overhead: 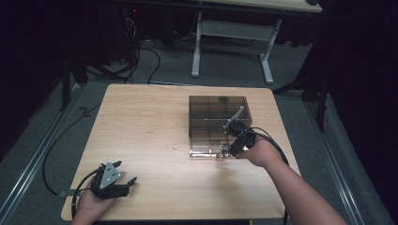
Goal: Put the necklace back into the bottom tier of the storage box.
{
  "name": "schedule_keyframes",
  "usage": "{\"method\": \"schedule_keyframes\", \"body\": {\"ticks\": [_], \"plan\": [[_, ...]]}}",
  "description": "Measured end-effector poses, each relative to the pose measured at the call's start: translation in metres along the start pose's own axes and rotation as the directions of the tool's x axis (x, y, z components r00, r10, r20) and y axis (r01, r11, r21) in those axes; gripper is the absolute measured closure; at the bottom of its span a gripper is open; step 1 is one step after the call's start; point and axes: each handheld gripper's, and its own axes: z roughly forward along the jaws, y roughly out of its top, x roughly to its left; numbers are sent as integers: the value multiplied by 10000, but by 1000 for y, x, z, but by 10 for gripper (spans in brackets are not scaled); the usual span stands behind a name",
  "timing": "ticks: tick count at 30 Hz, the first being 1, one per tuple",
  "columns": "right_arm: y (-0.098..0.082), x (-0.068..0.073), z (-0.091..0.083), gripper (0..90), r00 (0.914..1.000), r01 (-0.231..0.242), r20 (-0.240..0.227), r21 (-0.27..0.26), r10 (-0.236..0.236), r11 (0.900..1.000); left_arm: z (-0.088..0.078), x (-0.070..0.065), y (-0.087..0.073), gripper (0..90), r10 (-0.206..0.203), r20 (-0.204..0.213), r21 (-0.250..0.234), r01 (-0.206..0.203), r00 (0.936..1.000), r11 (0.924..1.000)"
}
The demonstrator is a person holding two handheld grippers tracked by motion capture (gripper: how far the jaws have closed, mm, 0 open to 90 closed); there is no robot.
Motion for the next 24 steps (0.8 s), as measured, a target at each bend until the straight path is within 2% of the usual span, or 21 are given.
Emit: {"method": "schedule_keyframes", "body": {"ticks": [9, 10, 13, 17, 18, 21, 24], "plan": [[24, -3, 2, 750, 9998, 143, 163, -139, -141, 9998, 0, 0, 0, 192, 1, 26, -20, -1, 10000, 10000], [26, -2, 3, 749, 9999, -60, 149, -56, 61, 10000, 0, 0, 0, 192, 2, 21, -21, -2, 10000, 10000], [32, -5, 12, 750, 9998, 152, 146, 113, -153, 9998, 0, 0, 0, 192, 2, 14, -28, -2, 10000, 10000], [38, -6, 26, 750, 10000, -1, 16, 557, 1, 9984, 0, 0, 0, 192, -9, 18, -18, 9, 10000, 10000], [39, -7, 28, 750, 9999, 161, 1, 610, -161, 9980, 0, 0, 0, 192, -18, 24, -21, 18, 10000, 10000], [44, -7, 36, 749, 10000, 79, -27, 843, -77, 9964, 0, 0, 0, 192, -10, 27, -26, 10, 10000, 10000], [49, -9, 44, 749, 9998, 187, -72, 912, -181, 9957, 0, 0, 0, 192, -18, 36, -34, 18, 10000, 10000]]}}
